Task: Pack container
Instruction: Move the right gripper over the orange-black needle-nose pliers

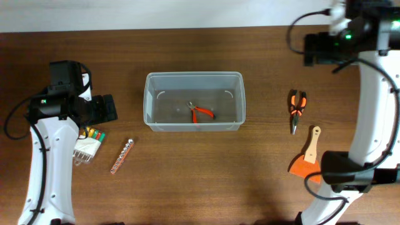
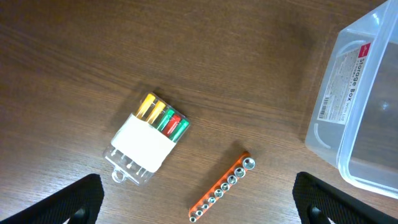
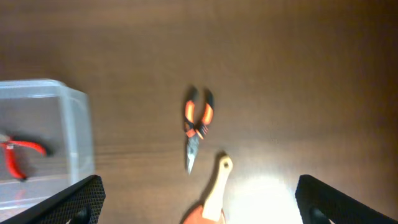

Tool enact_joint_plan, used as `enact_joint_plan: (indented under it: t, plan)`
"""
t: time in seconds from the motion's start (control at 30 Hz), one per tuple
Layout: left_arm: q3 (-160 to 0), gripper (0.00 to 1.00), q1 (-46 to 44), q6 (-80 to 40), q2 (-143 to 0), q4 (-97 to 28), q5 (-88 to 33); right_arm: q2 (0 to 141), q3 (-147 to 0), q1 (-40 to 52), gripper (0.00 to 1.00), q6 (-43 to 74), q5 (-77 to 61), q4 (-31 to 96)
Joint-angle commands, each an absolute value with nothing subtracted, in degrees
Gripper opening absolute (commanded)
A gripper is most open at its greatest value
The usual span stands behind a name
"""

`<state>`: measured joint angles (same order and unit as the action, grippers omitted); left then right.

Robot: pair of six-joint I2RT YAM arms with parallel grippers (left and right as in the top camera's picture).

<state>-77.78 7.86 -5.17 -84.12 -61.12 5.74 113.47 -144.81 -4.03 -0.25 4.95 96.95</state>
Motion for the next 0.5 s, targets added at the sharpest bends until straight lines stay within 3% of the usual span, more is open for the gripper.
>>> enact_joint_plan:
  t: [0.0,0.47]
  plan:
    - [-77.65,0.99,7.94,-4.19,-83.99,-61.08,4.93,115.66,-138.45,-7.7,0.99,1.98,4.25,97.12]
    - [-77.65,0.99,7.94,-4.19,-83.99,-61.04,4.95,115.66,-105.56,-7.4,0.99,-6.11,-5.61,76.23]
